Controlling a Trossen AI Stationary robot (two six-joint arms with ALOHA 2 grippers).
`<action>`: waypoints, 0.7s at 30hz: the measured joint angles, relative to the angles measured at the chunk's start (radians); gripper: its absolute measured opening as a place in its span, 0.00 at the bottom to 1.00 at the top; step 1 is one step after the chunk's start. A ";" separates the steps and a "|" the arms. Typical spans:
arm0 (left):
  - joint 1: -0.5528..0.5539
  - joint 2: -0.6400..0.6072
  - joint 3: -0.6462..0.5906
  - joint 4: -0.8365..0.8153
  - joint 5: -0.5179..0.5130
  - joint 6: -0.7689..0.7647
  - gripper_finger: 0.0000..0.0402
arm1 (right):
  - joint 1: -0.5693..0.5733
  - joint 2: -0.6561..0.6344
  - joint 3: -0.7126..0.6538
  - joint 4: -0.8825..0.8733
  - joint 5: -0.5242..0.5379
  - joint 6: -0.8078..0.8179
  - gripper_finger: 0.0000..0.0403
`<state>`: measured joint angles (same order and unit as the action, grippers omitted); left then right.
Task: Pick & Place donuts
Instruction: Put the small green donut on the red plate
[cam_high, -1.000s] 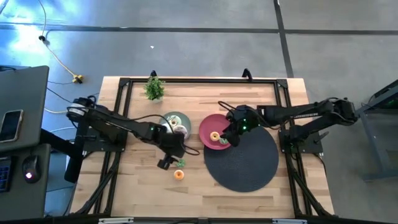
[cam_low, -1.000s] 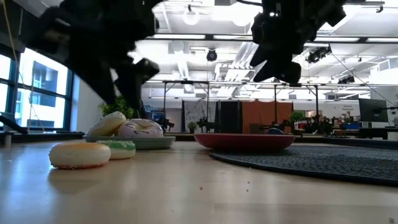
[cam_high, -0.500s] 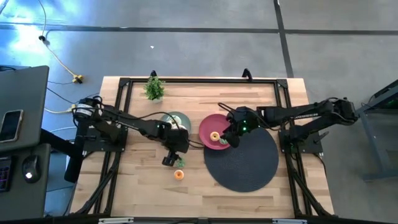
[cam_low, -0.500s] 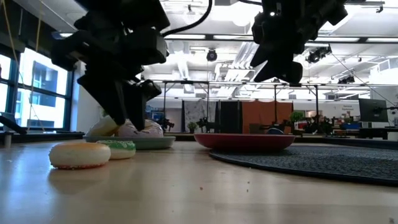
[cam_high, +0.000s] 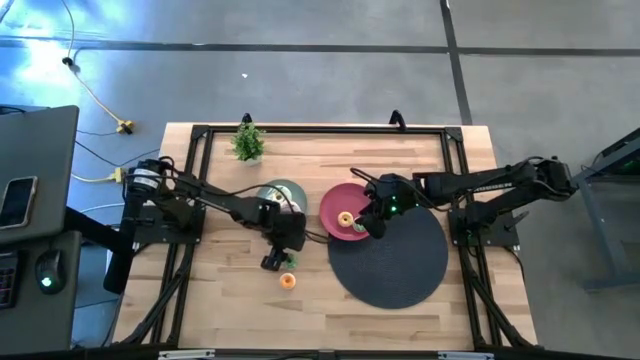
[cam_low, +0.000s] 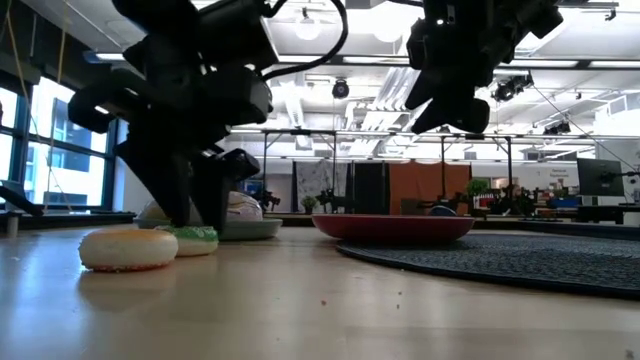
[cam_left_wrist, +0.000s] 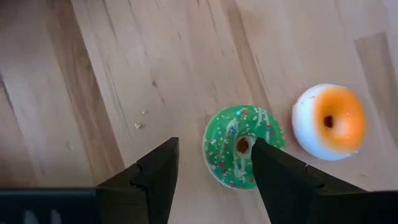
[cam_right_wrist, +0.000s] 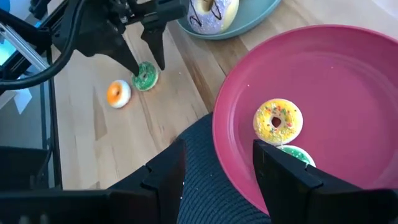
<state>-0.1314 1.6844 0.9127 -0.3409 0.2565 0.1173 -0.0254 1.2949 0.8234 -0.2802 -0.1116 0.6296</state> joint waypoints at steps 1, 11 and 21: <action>0.000 0.000 0.000 -0.001 -0.001 0.001 0.47 | 0.000 0.000 0.000 -0.003 0.000 0.000 0.44; -0.023 0.000 0.000 0.005 -0.032 0.035 0.20 | -0.001 0.000 0.000 -0.019 0.028 -0.002 0.44; -0.028 0.011 0.000 0.001 -0.042 0.059 0.16 | -0.001 0.000 0.000 -0.020 0.029 0.002 0.44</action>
<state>-0.1593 1.6949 0.9131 -0.3399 0.2146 0.1766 -0.0261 1.2949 0.8234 -0.3001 -0.0822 0.6315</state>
